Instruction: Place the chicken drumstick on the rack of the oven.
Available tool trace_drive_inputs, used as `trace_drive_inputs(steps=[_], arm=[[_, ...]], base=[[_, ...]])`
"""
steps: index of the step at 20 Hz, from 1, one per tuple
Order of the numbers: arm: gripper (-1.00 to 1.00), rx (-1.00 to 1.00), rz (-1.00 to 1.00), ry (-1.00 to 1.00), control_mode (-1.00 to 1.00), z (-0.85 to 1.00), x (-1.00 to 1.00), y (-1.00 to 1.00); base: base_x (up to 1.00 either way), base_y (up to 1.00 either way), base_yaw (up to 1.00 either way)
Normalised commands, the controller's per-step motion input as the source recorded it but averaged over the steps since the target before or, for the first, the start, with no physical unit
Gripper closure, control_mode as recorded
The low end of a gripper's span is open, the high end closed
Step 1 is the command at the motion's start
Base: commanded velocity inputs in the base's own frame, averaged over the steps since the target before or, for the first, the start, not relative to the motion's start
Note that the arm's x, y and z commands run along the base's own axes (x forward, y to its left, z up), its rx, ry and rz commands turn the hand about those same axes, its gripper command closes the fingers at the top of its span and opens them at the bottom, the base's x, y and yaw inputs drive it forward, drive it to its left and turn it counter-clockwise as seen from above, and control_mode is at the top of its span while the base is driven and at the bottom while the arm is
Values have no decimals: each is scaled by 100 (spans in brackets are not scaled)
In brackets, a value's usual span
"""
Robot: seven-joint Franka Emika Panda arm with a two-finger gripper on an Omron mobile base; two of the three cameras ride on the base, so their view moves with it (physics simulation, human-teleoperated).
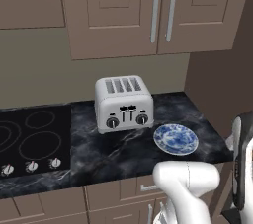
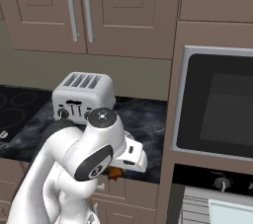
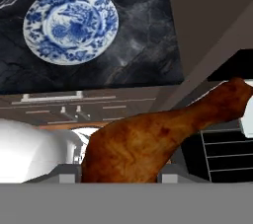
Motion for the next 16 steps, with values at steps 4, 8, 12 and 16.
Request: trace_drive_inputs(steps=[4,8,12,16], arm=[[100,0,-2,-28,-100,-28,-55,-92],[100,0,0,-28,-100,-46,-16,-100],[100,-5,-7,-22,-100,-62,-18,-86],[100,-9,-12,-6,-100,-37,-32,-76]], base=[[0,0,0],[0,0,0],[0,0,0],[0,0,0]])
